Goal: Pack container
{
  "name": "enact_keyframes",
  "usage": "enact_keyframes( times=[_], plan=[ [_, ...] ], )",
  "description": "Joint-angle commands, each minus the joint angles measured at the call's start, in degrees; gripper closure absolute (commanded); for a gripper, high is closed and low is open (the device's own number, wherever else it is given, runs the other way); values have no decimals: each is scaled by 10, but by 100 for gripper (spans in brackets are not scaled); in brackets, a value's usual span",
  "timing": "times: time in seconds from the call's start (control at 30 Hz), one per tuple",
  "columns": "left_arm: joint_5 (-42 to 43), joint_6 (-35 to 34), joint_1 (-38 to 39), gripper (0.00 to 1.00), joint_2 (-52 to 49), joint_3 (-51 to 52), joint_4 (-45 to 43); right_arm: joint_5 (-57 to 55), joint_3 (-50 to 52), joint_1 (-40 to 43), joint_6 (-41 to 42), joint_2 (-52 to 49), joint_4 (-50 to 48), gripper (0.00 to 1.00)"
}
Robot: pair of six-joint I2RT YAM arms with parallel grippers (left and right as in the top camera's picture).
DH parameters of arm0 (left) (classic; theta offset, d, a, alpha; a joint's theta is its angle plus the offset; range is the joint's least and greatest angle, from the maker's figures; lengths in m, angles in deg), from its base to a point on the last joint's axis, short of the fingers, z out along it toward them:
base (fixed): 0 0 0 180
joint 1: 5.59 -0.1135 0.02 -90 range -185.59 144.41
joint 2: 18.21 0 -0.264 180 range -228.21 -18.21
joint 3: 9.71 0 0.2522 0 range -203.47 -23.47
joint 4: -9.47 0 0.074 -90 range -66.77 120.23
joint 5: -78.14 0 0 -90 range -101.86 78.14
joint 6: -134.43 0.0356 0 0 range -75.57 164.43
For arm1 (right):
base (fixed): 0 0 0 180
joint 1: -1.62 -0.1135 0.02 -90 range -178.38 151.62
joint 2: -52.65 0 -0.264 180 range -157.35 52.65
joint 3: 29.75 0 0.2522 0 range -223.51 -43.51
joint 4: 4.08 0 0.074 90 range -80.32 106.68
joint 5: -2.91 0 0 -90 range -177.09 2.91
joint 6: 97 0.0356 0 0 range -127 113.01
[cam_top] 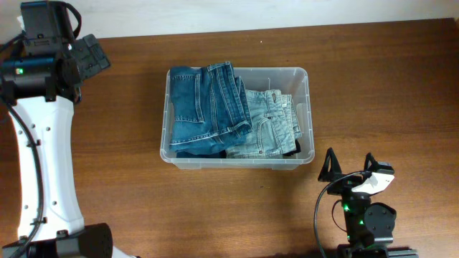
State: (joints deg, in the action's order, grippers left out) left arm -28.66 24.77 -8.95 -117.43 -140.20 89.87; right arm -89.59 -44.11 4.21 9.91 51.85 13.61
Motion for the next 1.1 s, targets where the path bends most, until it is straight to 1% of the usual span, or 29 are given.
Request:
enact_keyframes(
  times=[0.0,0.67,0.73,0.87,1.0,1.07],
  plan=[
    [-6,0,-1,1,-2,2,-1,-3,3,5,-5,6,5,1],
    [-6,0,-1,1,6,4,1,-3,3,5,-5,6,5,1],
    [-10,0,0,1,29,4,10,-3,3,5,-5,6,5,1],
    [-12,0,16,1,105,4,86,-3,3,5,-5,6,5,1],
    [-12,0,62,1,196,9,159,-3,3,5,-5,6,5,2],
    [-10,0,91,1,248,28,175,-3,3,5,-5,6,5,1]
  ],
)
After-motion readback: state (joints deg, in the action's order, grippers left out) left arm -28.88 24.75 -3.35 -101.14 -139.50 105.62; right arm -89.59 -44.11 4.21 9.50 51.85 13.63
